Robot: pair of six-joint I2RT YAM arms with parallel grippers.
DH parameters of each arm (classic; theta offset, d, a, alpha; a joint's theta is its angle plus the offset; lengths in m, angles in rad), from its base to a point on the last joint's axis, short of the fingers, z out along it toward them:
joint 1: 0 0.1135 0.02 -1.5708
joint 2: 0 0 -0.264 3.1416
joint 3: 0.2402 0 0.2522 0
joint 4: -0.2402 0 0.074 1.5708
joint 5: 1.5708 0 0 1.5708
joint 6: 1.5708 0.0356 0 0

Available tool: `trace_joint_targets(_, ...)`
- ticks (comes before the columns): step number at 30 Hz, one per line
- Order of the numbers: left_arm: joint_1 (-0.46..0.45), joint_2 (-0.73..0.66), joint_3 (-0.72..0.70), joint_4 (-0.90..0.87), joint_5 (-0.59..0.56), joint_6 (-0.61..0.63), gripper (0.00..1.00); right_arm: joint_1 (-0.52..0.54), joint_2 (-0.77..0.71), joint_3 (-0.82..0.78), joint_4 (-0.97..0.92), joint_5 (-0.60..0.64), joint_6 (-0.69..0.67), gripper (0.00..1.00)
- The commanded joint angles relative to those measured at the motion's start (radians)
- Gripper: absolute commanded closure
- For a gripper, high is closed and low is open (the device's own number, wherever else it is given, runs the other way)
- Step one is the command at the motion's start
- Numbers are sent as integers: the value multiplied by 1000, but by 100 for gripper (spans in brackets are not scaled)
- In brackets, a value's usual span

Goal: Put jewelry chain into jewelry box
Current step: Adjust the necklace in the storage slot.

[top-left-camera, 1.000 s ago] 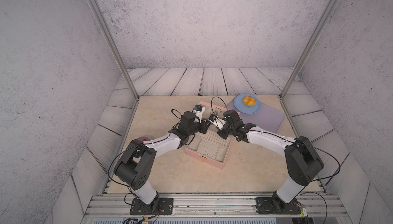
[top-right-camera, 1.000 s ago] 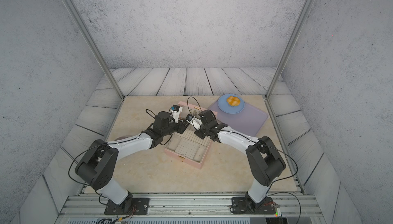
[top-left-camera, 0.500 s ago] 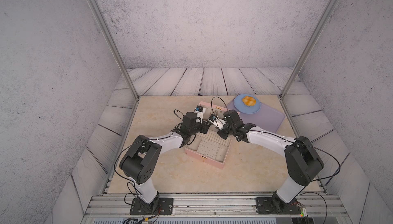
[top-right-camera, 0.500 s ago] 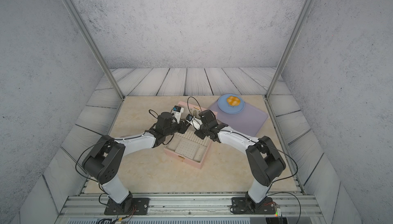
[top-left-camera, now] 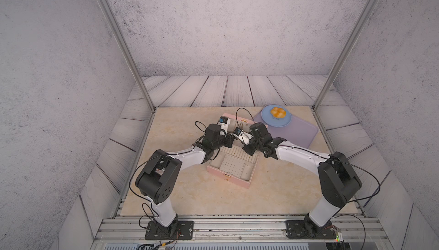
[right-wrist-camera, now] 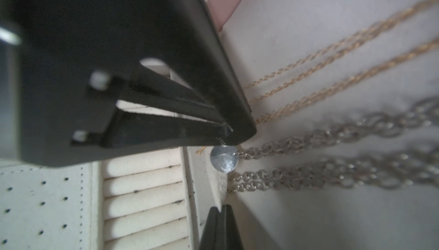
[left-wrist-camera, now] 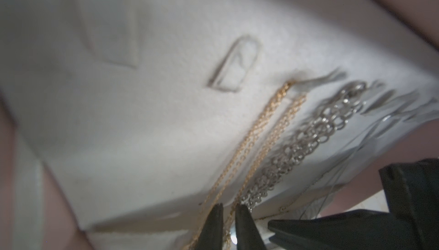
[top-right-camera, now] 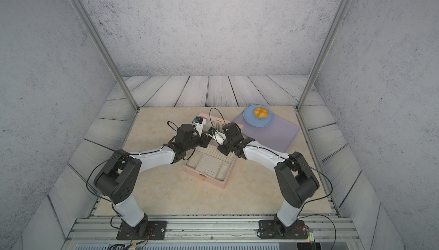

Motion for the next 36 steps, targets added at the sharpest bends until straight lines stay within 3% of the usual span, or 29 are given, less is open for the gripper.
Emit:
trace_joint_targets(1,-6,20,27,7,-1,12,82,-2,-34,-12,-5,-24,5,100)
trace_joint_targets(7,-9,28,37,-5,2,17,86,-4,-34,-13,-3,-24,6,100)
trace_joint_targets(11,-9,15,29,5,0,22,100,-4,-37,-16,-1,-22,7,100)
trace_joint_targets(23,-9,-71,-18,104,-55,49,100,-6,-40,-21,4,-27,12,100)
trace_joint_targets(36,-9,-54,17,143,-54,76,100,-8,-39,-20,1,-31,11,100)
